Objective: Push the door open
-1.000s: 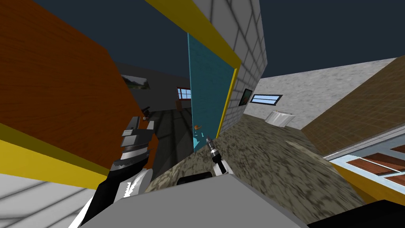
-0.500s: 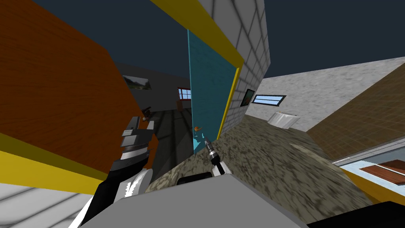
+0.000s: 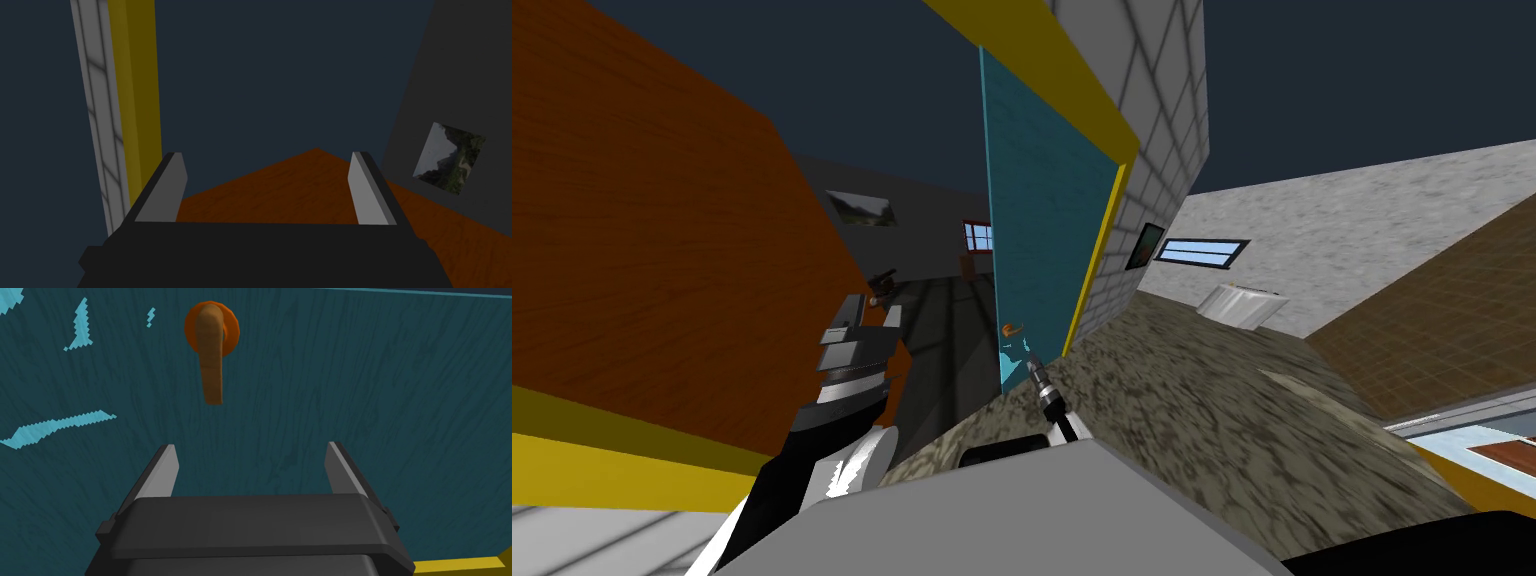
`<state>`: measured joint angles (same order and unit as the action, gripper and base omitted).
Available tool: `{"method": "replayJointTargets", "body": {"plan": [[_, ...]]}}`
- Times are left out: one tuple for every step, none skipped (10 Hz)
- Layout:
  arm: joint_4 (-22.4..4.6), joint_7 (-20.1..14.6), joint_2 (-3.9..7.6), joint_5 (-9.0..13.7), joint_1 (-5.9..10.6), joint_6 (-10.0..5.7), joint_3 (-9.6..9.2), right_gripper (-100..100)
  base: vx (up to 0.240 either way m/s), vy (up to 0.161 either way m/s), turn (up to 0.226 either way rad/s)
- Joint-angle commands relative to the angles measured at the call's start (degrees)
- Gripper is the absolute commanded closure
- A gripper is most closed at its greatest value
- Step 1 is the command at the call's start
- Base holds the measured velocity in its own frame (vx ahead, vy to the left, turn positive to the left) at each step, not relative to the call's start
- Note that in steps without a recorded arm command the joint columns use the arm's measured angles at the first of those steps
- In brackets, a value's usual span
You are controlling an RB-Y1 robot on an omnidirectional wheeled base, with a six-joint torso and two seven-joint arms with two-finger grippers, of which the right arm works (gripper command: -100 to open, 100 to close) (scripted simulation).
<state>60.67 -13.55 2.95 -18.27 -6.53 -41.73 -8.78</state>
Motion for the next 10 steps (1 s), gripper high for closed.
{"method": "replayJointTargets", "body": {"plan": [[-2.4,-0.9,-0.19,-0.6,0.46,-0.72,-0.31,-100,0.123,-0.039,0.044],[-3.4,-1.1,-0.30,-0.8,0.73,-1.00,-0.40,-100,0.123,-0.042,0.042],[-4.2,-1.4,-0.40,-0.9,0.94,-1.23,-0.47,-100,0.105,-0.038,0.028],[-5.5,-1.7,-0.58,-1.2,1.30,-1.63,-0.59,-100,0.111,-0.039,0.034],[-6.8,-2.1,-0.75,-1.4,1.62,-1.98,-0.70,-100,0.133,-0.042,0.035],[-7.1,-2.2,-0.80,-1.5,1.72,-2.08,-0.73,-100,0.108,-0.037,0.019],[-7.8,-2.4,-0.90,-1.6,1.90,-2.27,-0.79,-100,0.089,-0.028,0.018],[-7.1,-2.2,-0.90,-1.6,1.67,-1.94,-0.81,-100,0.041,-0.012,0.006],[-7.8,-1.9,-0.29,-1.3,2.13,-1.99,-0.59,-100,0.139,0.022,0.041],[-7.9,-1.8,-0.23,-1.2,2.23,-1.98,-0.54,-100,0.181,0.066,0.032]]}}
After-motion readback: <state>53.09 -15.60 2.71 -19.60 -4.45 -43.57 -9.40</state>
